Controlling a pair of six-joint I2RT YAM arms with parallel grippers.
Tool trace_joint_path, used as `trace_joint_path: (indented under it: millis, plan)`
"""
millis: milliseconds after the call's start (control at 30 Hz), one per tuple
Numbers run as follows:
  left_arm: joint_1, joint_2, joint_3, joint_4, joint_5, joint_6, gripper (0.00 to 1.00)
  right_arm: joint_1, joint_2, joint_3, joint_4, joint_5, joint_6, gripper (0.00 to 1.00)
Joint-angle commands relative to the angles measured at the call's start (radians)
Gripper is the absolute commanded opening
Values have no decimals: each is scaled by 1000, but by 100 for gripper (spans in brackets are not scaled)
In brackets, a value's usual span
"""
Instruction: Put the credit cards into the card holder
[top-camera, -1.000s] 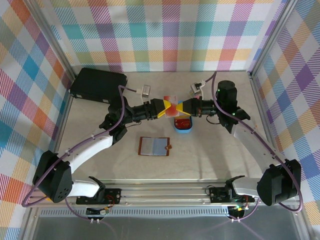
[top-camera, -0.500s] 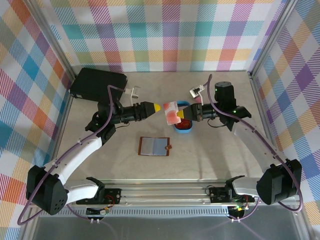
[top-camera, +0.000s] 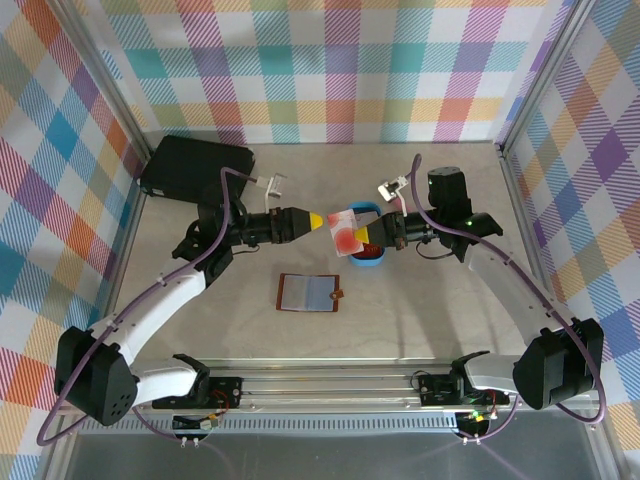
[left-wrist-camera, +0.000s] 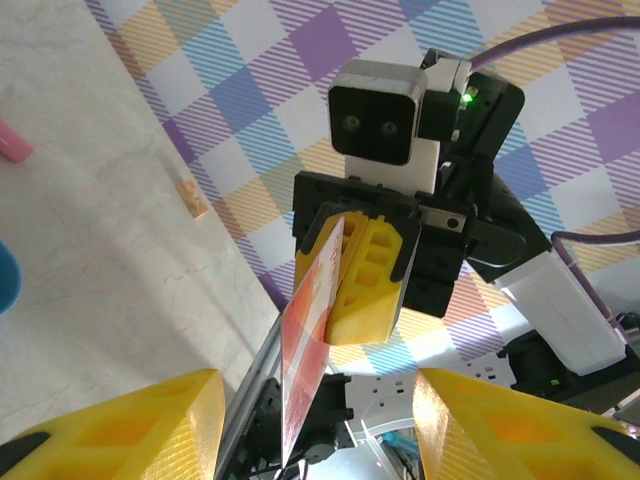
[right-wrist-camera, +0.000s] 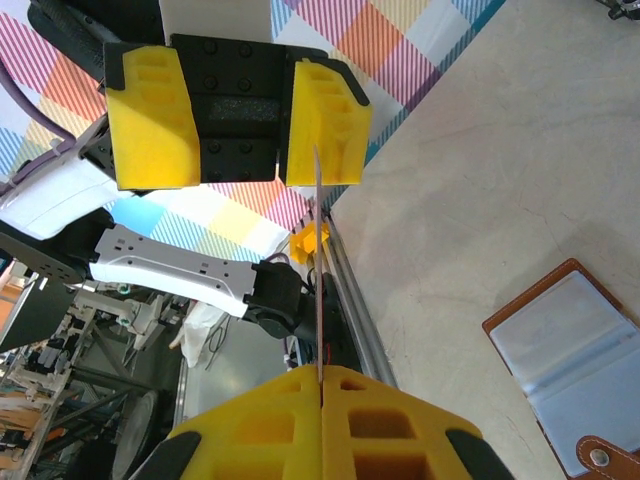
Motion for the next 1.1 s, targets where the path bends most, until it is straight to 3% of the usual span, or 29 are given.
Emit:
trace_joint_path:
  millis: [0, 167, 367, 467, 567, 667, 967, 1067]
  plan:
    - [3, 9, -9, 86, 32, -30, 51, 4, -2, 24, -19, -45, -33, 0]
    - [-6, 31, -13, 135, 52, -64, 50, 5, -2, 17, 14, -42, 4, 0]
    - [-7, 20, -65, 151, -8, -82, 49, 10, -10, -52, 203, -26, 182, 0]
    - [9, -6, -100, 84, -72, -75, 50, 27, -20, -88, 232, 57, 252, 0]
    - [48, -32, -112, -90, -127, -20, 51, 51, -50, -139, 238, 215, 327, 0]
    - [93, -52, -133, -231, -172, 34, 59, 82, -81, -226, 320, 333, 430, 0]
    - [185, -46, -240, -398, -278, 51, 77, 269, -86, -376, 440, 619, 576, 0]
    - [190, -23, -279, -379, -276, 46, 100, 326, -73, -422, 492, 708, 635, 0]
